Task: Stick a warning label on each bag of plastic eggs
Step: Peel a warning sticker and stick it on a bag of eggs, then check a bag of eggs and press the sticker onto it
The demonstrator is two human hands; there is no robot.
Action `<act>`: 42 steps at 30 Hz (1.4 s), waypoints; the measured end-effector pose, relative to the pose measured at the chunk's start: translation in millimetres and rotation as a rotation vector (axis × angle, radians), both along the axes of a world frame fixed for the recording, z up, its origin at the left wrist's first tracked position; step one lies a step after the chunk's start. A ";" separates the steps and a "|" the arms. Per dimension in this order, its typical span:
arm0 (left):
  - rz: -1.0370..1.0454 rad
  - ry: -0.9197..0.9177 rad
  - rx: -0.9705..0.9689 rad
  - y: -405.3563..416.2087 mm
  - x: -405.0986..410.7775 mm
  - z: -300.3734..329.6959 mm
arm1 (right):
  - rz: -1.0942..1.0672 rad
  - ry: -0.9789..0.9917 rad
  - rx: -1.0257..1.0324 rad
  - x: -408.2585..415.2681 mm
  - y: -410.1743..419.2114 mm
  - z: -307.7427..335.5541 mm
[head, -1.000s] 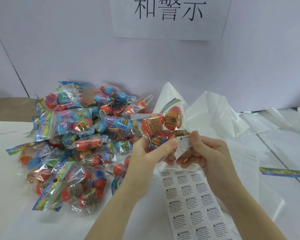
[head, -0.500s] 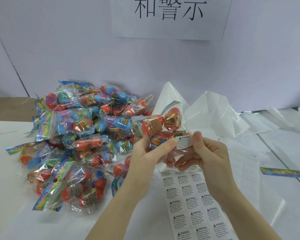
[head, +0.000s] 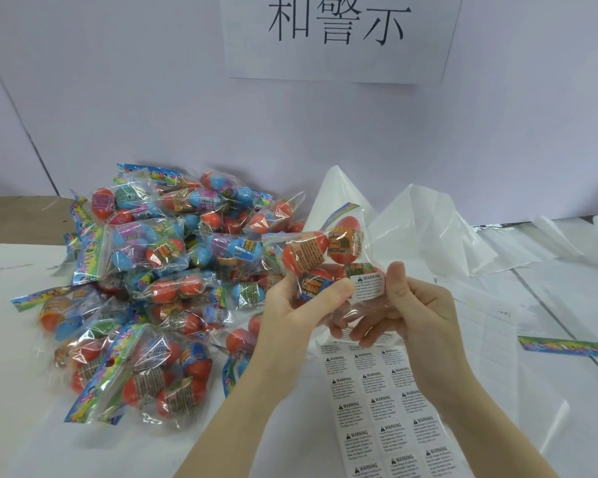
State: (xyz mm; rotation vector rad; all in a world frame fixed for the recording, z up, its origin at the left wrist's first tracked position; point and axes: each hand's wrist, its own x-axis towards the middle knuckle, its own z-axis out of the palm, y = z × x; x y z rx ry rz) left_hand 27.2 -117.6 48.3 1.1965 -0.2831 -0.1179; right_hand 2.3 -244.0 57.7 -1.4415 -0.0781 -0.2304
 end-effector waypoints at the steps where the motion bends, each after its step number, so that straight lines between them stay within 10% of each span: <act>1: 0.003 -0.004 0.006 0.3 -0.2 -0.1 | -0.005 -0.002 -0.019 -0.1 -0.4 0.2; 15: 0.009 -0.058 0.256 4.7 0.2 2.7 | 0.076 0.146 0.049 3.6 -16.5 9.5; 23: 0.294 -0.183 0.313 13.1 12.4 -1.5 | -0.293 -0.192 0.655 10.1 -45.2 12.1; 27: 0.539 -0.232 0.804 25.9 17.9 -0.4 | -0.206 -0.013 0.141 9.9 -27.6 1.3; 32: 0.261 -0.074 1.777 55.5 13.5 12.0 | 0.040 0.003 -0.307 -3.2 -11.8 2.2; 42: 0.288 -0.216 2.047 50.8 -21.7 -10.8 | 0.272 0.061 -0.464 -8.1 -3.8 9.1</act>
